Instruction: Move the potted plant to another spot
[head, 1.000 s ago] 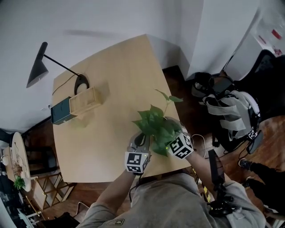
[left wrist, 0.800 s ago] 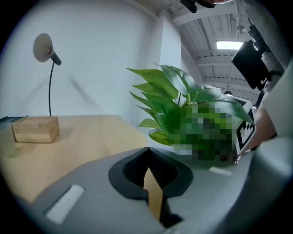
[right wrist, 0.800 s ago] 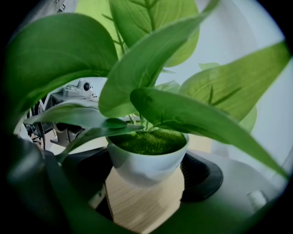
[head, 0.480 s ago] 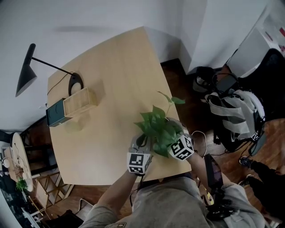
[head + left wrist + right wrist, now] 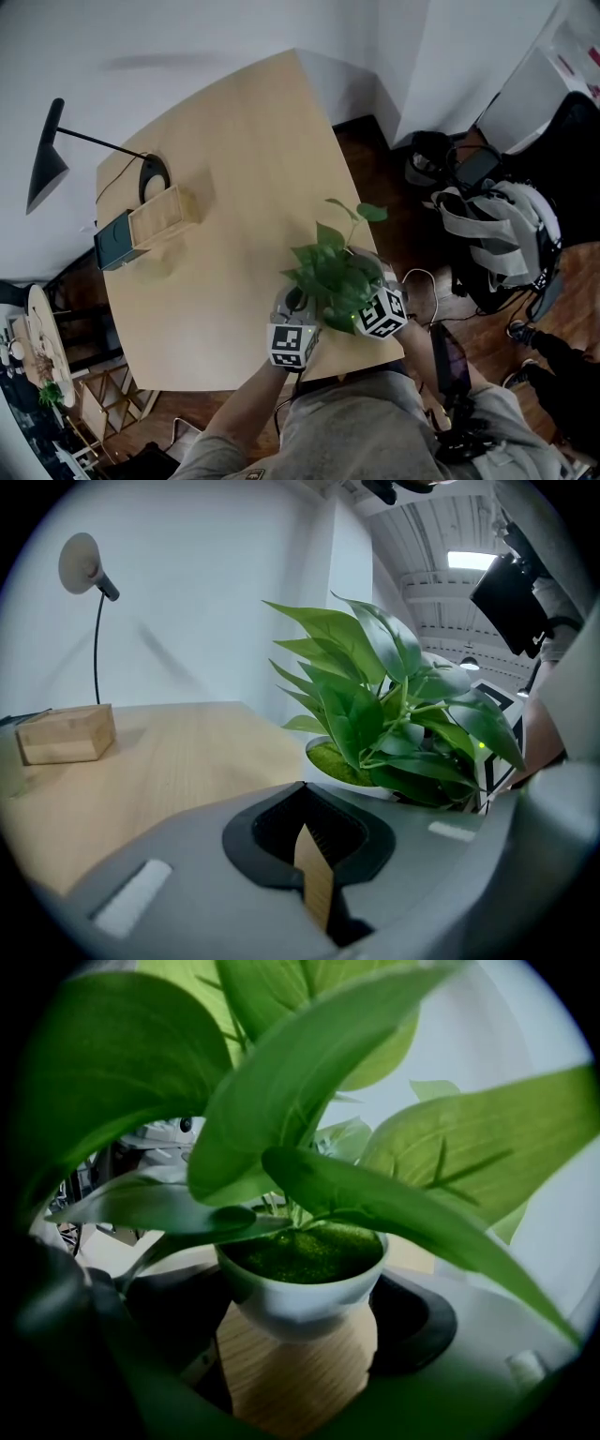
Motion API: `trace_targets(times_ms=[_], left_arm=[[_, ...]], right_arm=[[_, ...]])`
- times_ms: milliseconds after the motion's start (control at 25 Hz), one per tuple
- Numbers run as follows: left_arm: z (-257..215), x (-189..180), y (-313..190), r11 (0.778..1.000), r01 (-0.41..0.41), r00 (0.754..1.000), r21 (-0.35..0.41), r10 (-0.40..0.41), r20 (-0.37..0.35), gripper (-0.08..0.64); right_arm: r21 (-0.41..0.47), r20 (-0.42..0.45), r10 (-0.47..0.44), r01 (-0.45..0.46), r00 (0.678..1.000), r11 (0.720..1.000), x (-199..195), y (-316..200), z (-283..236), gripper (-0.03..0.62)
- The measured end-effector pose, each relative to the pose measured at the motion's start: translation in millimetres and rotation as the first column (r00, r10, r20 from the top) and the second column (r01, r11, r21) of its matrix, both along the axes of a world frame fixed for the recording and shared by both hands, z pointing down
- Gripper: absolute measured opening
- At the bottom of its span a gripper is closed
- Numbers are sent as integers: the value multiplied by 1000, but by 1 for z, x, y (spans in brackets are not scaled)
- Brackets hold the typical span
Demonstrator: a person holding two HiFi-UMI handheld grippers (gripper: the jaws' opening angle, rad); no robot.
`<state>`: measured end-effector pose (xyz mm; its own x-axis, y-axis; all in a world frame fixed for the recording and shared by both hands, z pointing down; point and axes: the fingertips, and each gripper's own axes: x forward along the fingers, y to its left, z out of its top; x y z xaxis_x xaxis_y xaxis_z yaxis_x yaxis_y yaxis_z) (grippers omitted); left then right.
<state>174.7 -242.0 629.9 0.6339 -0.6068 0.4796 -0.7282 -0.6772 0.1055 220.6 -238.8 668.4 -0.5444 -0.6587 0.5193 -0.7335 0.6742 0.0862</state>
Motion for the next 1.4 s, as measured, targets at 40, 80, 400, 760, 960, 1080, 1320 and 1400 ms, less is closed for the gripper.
trace_targets(times_ms=[40, 80, 400, 760, 960, 1080, 1320, 1400], left_arm=[[-2, 0, 0, 1000, 1, 1000, 6, -1, 0, -6], [-3, 1, -1, 1000, 1, 1000, 8, -1, 1, -6], [-13, 2, 1, 999, -12, 1000, 39, 11, 9, -6], [-13, -8, 12, 998, 1, 1000, 56, -2, 7, -6], [-12, -16, 30, 998, -2, 1000, 55, 2, -8, -6], [-15, -20, 47, 999, -13, 999, 49, 14, -34, -6], [-40, -42, 89, 996, -11, 994, 88, 20, -108, -6], [-55, -52, 105, 995, -6, 990, 104, 20, -137, -6]], right_arm=[[1, 0, 2, -2, 1000, 1000, 0, 0, 0, 463], [1, 1, 3, -3, 1000, 1000, 0, 0, 0, 463], [-17, 18, 6, -6, 1000, 1000, 0, -3, 0, 471], [-24, -3, 36, -36, 999, 999, 12, 1, 0, 500], [-58, -28, 53, -55, 998, 997, 15, 26, 2, 500], [-82, -38, 69, -72, 997, 994, 14, 47, 4, 500], [-45, -34, 72, -73, 997, 996, -19, 93, -32, 485], [-12, -32, 68, -68, 997, 998, -33, 106, -52, 460]])
